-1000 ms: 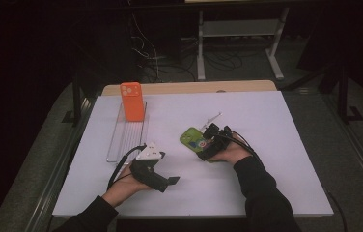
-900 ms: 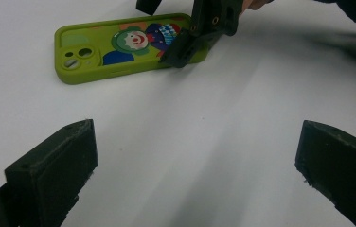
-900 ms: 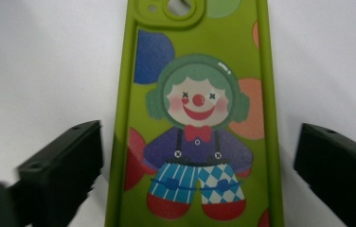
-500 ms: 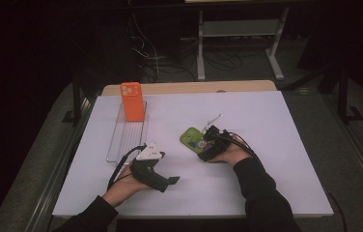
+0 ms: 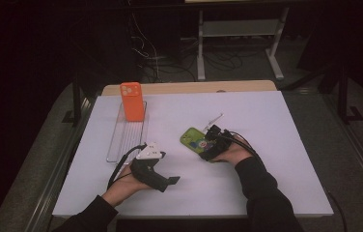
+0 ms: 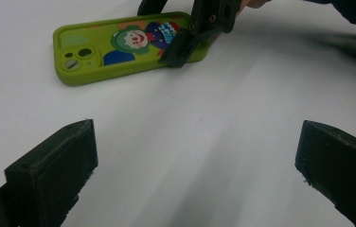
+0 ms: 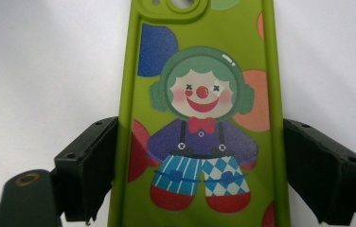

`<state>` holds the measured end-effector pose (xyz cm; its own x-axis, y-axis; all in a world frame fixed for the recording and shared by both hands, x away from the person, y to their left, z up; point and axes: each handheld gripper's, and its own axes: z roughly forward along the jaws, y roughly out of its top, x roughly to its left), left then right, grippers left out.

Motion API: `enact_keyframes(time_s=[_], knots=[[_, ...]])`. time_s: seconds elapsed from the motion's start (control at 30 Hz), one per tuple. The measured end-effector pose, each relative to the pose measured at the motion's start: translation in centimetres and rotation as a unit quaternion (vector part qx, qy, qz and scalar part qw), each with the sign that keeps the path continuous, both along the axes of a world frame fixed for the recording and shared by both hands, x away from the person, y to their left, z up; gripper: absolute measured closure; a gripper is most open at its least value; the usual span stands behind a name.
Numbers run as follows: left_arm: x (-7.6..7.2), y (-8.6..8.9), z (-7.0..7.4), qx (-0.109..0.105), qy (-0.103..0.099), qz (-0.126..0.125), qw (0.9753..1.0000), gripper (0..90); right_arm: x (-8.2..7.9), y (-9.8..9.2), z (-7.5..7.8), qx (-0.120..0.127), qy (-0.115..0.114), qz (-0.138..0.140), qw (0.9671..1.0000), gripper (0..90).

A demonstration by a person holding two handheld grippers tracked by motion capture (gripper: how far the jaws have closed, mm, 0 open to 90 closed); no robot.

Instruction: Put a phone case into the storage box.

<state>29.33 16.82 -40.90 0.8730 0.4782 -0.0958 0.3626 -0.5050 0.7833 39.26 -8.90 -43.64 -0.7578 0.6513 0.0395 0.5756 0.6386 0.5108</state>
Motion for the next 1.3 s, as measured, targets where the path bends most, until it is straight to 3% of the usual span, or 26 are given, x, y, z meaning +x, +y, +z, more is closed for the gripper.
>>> enact_keyframes(time_s=[0.37,0.67,0.9,0.97,1.17,1.3], knots=[[1.2,-1.4,1.8,0.006,0.001,-0.034,0.9994,0.0,0.2,-3.3,3.4,0.024,-0.018,0.012,0.9995,14.9],[3.4,-2.8,3.5,0.024,-0.020,-0.080,0.9963,0.0,-0.5,-4.7,4.3,0.028,-0.032,0.075,0.9962,14.9],[4.4,-3.9,3.7,0.030,-0.022,-0.112,0.9930,0.0,-1.3,-4.5,4.3,0.014,-0.043,0.139,0.9893,14.9],[4.4,-4.0,3.6,0.038,-0.022,-0.123,0.9914,0.0,-1.7,-4.3,4.3,0.010,-0.037,0.151,0.9878,14.9],[4.6,-4.0,3.1,0.048,-0.016,-0.134,0.9897,0.0,-2.5,-3.7,4.3,0.013,-0.033,0.197,0.9798,14.9],[4.6,-3.8,3.3,0.046,-0.022,-0.139,0.9890,0.0,-3.3,-2.7,4.4,0.011,-0.031,0.227,0.9733,14.9]])
